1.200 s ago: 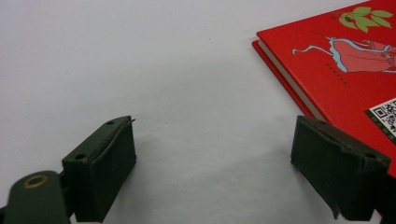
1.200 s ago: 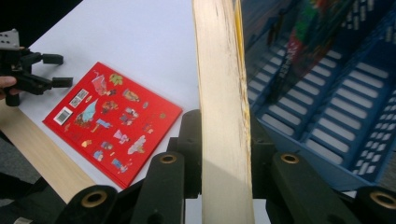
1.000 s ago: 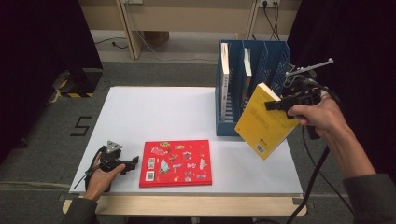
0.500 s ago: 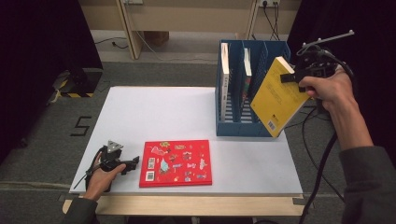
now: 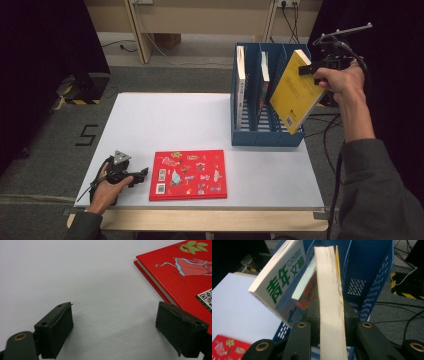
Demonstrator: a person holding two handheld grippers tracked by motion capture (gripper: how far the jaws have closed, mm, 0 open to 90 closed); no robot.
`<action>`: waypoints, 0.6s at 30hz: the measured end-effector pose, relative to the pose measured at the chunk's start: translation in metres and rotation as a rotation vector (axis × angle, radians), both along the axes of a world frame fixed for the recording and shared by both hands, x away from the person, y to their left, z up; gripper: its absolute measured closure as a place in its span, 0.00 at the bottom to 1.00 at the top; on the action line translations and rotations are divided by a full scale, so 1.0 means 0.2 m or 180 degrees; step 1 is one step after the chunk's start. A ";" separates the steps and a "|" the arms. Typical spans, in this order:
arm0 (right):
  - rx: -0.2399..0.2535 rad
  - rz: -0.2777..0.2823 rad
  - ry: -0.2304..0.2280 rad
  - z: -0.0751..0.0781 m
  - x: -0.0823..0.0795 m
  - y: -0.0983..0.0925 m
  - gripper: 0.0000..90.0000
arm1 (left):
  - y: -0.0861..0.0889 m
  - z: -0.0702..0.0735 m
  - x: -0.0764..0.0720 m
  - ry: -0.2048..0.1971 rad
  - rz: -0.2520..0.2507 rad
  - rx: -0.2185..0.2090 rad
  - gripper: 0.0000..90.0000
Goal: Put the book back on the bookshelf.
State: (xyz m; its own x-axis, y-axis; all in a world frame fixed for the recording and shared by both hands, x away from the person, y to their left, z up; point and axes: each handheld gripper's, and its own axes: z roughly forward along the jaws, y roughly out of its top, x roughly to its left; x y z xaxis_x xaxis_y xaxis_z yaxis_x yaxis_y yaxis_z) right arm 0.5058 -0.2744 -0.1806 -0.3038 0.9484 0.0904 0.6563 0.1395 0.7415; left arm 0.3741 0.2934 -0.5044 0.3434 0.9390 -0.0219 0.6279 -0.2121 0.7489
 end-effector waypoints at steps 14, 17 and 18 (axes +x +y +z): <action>0.0119 -0.0110 0.0080 -0.05 0.21 0.16 0.82 | 0.00 0.00 0.00 0.0003 0.0011 0.0011 0.14; 0.0173 -0.0216 0.0056 -0.06 0.24 0.15 0.82 | 0.00 0.00 0.00 0.0002 0.0014 0.0009 0.14; 0.0179 -0.0234 0.0059 -0.06 0.25 0.15 0.82 | -0.01 0.00 0.00 -0.0001 0.0025 0.0002 0.14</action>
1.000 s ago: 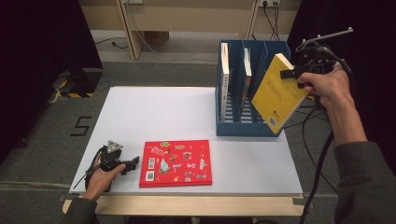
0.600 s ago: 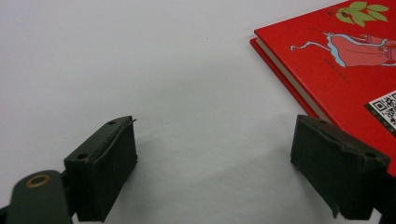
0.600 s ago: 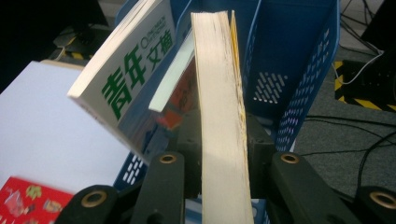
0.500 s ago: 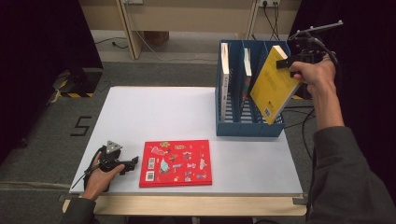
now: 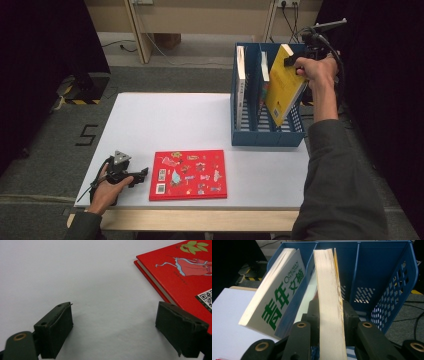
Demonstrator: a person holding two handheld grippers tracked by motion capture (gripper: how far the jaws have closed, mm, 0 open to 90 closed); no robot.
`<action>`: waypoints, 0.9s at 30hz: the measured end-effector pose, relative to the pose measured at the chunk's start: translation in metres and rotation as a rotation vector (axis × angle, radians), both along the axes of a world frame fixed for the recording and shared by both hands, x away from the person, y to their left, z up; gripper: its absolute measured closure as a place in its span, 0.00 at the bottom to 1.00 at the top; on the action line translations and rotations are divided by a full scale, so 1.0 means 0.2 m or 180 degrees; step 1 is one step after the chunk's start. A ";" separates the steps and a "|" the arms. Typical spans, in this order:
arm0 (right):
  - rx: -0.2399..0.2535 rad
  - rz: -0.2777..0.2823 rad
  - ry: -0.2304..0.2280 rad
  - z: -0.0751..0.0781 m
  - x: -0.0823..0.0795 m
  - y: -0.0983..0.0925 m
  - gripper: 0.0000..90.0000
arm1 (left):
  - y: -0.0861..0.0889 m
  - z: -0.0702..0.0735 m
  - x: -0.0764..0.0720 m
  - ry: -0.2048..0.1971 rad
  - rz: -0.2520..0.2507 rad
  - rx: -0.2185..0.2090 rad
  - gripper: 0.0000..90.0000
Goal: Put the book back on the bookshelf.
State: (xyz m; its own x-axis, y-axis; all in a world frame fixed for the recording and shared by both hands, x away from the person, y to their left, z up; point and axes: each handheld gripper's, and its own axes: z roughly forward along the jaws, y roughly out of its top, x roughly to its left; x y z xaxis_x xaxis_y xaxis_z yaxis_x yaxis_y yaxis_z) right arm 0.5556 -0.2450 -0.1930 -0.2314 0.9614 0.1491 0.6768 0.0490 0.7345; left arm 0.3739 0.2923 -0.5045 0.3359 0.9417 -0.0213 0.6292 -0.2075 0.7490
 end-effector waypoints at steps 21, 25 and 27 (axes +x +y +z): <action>-0.0024 -0.0134 0.0152 -0.28 0.23 0.10 0.81 | -0.01 0.00 0.01 0.0035 0.0012 0.0012 0.13; 0.0020 -0.0154 0.0158 -0.32 0.26 0.11 0.81 | -0.01 0.00 0.01 0.0029 0.0003 0.0008 0.12; 0.0025 -0.0176 0.0188 -0.33 0.26 0.10 0.81 | -0.01 0.00 0.01 0.0028 0.0003 0.0008 0.12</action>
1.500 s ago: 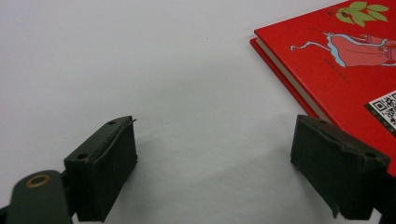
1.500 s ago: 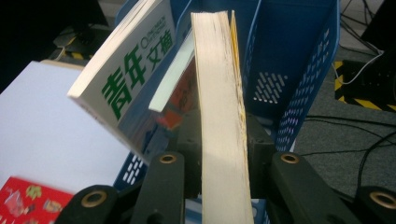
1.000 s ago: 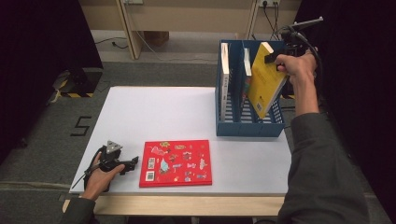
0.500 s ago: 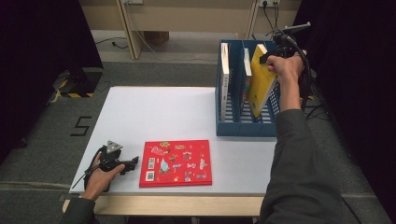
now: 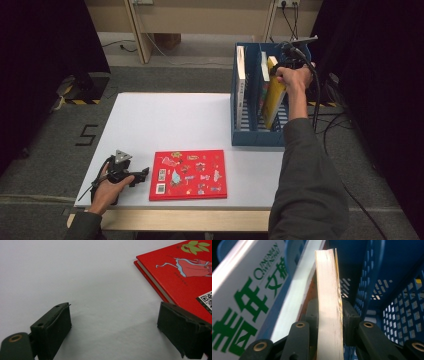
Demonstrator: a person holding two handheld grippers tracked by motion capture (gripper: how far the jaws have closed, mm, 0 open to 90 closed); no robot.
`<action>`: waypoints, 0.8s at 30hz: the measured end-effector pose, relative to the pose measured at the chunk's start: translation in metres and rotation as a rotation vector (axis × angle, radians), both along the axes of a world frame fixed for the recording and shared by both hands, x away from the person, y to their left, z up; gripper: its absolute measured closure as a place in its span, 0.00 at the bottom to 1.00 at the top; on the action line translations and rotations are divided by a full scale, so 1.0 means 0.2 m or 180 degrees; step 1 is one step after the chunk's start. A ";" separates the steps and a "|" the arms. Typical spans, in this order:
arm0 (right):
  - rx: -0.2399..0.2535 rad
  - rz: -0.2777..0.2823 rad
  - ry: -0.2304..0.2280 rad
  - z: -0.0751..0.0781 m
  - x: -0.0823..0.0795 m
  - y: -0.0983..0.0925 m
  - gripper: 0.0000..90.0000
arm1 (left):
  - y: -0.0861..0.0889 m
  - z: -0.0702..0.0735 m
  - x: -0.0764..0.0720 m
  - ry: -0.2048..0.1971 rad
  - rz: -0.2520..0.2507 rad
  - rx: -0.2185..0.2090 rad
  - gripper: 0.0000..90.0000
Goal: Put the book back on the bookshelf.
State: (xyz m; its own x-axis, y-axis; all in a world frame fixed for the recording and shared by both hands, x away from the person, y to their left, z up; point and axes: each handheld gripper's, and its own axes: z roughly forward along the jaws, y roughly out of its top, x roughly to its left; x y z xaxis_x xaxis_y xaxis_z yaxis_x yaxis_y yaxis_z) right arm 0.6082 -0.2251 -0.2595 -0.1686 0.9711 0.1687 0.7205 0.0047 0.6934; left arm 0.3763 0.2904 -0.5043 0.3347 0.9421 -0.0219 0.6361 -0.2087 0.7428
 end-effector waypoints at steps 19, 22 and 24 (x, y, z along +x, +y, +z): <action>0.0181 0.0043 0.0010 -0.13 0.03 -0.01 0.74 | 0.00 0.00 0.00 -0.0002 -0.0008 -0.0002 0.12; 0.0179 0.0092 0.0012 -0.14 0.01 -0.01 0.73 | 0.00 0.00 0.00 -0.0006 -0.0008 0.0000 0.12; 0.0208 0.0125 0.0015 -0.15 -0.01 -0.02 0.71 | 0.00 0.00 0.00 -0.0010 -0.0002 -0.0006 0.12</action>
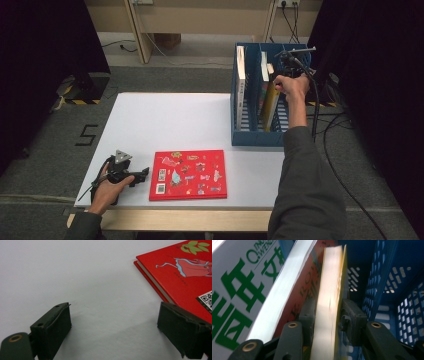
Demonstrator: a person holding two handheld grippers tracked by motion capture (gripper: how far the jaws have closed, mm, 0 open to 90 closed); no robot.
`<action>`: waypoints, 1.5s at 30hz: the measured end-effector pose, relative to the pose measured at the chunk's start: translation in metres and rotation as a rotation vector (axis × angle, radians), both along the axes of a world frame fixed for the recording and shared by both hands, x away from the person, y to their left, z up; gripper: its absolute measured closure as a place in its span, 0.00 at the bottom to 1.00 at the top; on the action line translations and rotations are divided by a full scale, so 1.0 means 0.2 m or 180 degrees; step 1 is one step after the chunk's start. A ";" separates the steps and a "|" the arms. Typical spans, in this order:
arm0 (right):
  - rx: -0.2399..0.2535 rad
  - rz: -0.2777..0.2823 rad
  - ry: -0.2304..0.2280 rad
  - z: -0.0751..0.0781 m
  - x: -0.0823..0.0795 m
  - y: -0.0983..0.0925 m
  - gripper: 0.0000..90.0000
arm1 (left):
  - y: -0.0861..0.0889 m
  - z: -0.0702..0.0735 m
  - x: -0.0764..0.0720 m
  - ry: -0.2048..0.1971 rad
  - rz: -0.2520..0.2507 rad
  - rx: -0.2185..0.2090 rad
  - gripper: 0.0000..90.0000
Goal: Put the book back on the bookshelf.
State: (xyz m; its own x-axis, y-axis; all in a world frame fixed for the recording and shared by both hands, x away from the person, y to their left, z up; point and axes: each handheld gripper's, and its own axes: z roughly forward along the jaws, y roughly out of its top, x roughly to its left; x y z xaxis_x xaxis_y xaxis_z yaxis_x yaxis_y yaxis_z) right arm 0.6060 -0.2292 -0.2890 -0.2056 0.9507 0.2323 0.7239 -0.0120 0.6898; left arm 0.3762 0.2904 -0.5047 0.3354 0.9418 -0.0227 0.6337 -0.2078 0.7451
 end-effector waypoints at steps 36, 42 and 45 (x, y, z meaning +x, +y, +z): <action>-0.0152 0.0656 -0.0080 -0.13 -0.24 -0.02 0.73 | 0.00 0.00 0.00 -0.0006 -0.0003 -0.0001 0.12; -0.0206 0.0680 -0.0084 -0.13 -0.24 -0.04 0.72 | 0.00 0.00 0.00 -0.0008 -0.0004 -0.0002 0.12; -0.0150 0.0691 -0.0050 -0.14 -0.26 -0.04 0.67 | 0.00 0.00 0.00 -0.0007 -0.0004 -0.0003 0.12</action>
